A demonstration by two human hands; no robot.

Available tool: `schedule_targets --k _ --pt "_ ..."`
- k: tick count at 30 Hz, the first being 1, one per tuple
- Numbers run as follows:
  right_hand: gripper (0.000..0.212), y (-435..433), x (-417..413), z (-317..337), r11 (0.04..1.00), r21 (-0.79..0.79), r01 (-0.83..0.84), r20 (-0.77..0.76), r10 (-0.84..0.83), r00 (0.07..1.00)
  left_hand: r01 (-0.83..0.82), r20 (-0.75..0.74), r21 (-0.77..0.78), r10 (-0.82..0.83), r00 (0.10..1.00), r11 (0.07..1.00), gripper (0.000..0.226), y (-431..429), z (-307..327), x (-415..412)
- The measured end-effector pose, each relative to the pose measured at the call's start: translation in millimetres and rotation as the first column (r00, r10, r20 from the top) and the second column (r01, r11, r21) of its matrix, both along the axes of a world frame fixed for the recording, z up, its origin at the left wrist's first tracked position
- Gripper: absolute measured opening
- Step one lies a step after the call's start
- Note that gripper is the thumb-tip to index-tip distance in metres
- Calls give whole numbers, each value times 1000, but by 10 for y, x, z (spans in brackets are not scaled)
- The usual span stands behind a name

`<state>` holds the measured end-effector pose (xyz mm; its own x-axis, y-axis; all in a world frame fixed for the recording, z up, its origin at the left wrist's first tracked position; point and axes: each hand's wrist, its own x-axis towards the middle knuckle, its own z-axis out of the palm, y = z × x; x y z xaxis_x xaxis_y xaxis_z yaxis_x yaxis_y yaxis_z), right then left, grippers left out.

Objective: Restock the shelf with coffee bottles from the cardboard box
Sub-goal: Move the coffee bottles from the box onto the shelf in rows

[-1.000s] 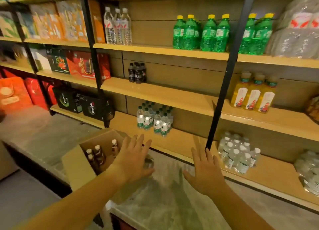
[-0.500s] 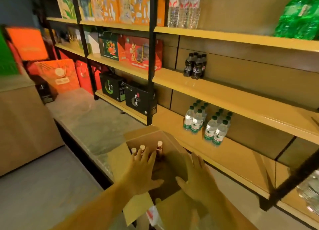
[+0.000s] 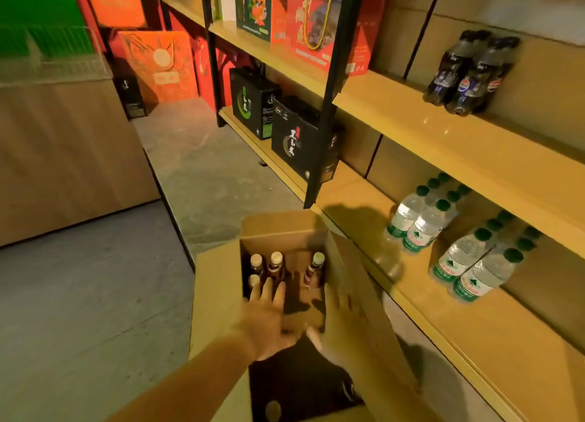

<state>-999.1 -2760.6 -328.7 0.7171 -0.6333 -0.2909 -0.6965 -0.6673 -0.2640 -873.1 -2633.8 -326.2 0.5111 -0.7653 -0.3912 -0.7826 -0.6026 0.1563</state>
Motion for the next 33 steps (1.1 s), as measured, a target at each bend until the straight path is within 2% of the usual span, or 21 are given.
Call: schedule_targets --k 3,6,8,13,16,20,24,29,33 --pt "103 -194 213 -239 994 78 83 65 -88 994 -118 -87 -25 115 990 993 100 -217 -172 93" --pt "93 -335 472 -484 920 341 191 176 -263 949 -293 -273 -95 258 927 951 98 -456 -392 225" --pt "91 -444 634 -659 842 456 288 130 -383 915 -416 -375 -111 349 859 903 99 -602 -599 326" --pt "100 -718 895 -1162 733 567 375 111 -520 847 -679 -554 -44 548 627 733 104 -941 -991 552" --pt "95 -838 1036 -1388 659 661 358 179 -602 778 -755 -561 19 632 535 656 108 -1111 -1188 674" --pt "86 -940 1247 -1634 644 666 378 234 -660 714 -817 -571 28 680 460 576 110 -1285 -1423 801" --pt "63 -968 1438 -1805 617 664 423 275 -727 629 -888 -574 3 728 376 461 94 -1413 -1626 828" --pt "60 -1025 1551 -1920 657 675 337 338 -680 650 -939 -565 -96 758 325 330 76 -1512 -1774 865" --pt "53 -1035 1532 -1954 639 703 310 330 -680 654 -946 -587 -139 744 318 294 64 -1503 -1843 833"
